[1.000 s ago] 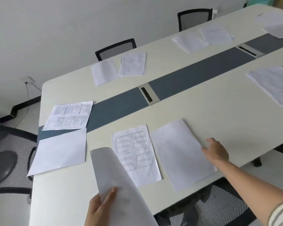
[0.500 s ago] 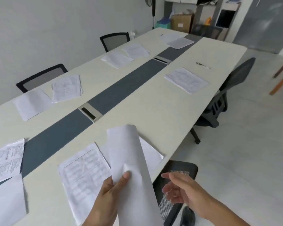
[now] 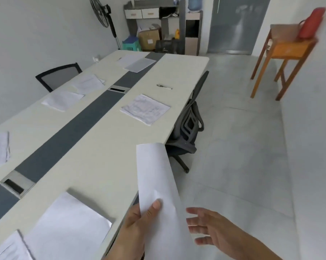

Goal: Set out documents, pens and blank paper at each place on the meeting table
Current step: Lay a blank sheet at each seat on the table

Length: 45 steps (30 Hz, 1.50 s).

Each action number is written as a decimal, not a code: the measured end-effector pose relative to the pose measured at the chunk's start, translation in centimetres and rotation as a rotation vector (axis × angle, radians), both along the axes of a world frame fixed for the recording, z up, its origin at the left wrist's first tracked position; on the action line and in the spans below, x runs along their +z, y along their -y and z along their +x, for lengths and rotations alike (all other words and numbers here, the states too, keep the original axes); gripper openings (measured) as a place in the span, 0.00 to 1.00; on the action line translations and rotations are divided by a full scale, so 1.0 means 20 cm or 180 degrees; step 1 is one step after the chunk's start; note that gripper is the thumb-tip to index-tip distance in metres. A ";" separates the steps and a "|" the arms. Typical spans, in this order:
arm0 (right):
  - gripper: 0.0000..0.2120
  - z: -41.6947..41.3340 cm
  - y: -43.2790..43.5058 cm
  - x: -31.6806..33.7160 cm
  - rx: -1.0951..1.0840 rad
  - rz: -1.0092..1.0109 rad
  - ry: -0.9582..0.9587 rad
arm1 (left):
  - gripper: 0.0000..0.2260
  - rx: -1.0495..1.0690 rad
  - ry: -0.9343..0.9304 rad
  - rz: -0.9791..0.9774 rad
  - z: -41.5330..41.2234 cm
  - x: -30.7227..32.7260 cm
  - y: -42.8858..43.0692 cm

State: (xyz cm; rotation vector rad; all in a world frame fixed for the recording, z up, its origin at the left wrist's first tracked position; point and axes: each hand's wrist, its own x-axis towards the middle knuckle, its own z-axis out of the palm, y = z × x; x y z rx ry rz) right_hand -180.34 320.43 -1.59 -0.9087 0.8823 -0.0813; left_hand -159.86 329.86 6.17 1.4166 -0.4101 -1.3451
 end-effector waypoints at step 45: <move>0.16 -0.23 4.32 0.06 -0.0159 -0.2580 -0.0805 | 0.09 0.0858 0.0917 0.0506 -0.35 -0.16 3.42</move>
